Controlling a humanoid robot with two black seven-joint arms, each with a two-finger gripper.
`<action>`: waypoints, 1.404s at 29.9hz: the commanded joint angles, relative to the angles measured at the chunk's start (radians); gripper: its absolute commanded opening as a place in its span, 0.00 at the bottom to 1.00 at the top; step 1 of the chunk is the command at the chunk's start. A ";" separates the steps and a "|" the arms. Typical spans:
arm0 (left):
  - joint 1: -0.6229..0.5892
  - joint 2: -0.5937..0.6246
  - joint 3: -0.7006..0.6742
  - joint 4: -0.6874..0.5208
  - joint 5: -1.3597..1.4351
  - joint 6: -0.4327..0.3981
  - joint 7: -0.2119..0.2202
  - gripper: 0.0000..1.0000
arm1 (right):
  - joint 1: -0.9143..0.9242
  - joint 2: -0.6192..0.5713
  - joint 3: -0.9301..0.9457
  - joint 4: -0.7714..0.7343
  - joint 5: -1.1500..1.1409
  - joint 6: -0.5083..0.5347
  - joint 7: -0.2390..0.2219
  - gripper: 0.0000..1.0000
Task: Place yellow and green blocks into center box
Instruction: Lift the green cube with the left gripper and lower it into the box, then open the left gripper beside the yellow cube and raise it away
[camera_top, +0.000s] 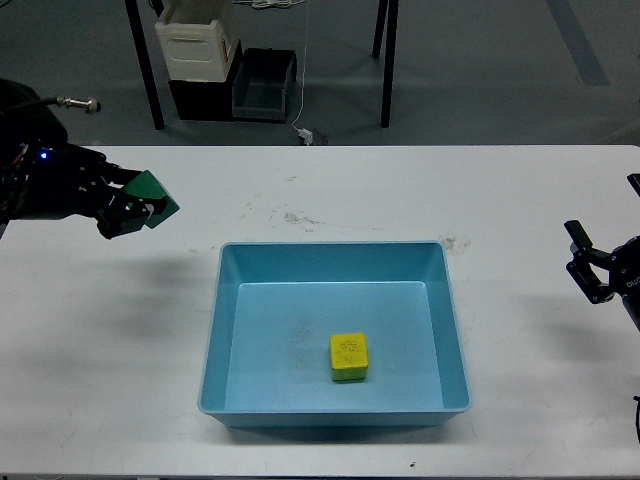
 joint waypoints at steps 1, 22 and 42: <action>-0.120 -0.025 0.085 -0.089 -0.090 0.000 0.000 0.25 | -0.010 0.000 0.006 -0.001 0.000 0.000 0.000 1.00; -0.291 -0.517 0.487 0.091 0.099 0.000 0.000 0.42 | -0.009 0.015 0.006 0.002 0.000 0.006 0.000 1.00; -0.093 -0.474 0.023 0.130 -0.459 0.000 0.000 1.00 | 0.074 0.075 0.029 0.014 0.059 0.012 0.000 1.00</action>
